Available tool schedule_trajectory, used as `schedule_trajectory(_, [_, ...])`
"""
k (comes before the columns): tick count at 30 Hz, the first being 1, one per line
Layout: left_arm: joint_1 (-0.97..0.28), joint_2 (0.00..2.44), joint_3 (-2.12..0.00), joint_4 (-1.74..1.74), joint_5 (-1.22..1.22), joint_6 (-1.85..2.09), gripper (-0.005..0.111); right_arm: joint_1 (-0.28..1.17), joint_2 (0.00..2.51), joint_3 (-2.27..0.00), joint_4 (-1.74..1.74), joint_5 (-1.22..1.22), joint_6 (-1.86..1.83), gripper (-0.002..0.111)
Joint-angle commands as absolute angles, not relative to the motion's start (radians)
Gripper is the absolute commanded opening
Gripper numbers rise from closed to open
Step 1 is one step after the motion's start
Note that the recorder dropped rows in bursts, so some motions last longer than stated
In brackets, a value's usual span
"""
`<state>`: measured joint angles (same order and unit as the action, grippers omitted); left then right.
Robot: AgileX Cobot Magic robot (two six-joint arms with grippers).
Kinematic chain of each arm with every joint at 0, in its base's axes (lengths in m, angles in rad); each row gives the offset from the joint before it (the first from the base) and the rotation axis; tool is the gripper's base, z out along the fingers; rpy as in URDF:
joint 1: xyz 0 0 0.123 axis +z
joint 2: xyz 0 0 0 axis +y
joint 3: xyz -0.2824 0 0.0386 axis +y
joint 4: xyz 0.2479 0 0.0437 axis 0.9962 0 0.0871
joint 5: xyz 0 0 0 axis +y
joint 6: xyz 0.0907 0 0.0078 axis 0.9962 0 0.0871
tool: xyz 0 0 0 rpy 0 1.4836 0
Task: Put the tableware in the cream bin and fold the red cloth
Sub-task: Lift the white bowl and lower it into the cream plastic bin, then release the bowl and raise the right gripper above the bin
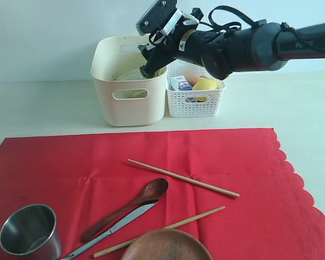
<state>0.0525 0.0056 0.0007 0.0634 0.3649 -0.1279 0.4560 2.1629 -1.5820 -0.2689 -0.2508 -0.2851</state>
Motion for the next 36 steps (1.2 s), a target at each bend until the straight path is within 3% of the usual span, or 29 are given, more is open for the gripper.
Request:
schedule_trajectory(1, [0.048, 0.000, 0.000, 0.069, 0.353, -0.128, 0.001, 0.454, 2.054, -1.593, -0.259, -0.109, -0.253, 0.073])
schedule_trajectory(16, [0.048, 0.000, 0.000, 0.069, 0.353, -0.128, 0.001, 0.454, 1.756, -1.593, -0.040, 0.403, -0.226, 0.069])
schedule_trajectory(25, [0.048, 0.000, 0.000, 0.069, 0.353, -0.128, 0.001, 0.459, 1.732, -1.593, 0.670, 0.627, -0.788, 0.069])
schedule_trajectory(36, [0.048, 0.000, 0.000, 0.069, 0.353, -0.128, 0.001, 0.651, 1.759, -1.549, 0.731, 0.709, -0.894, 0.069])
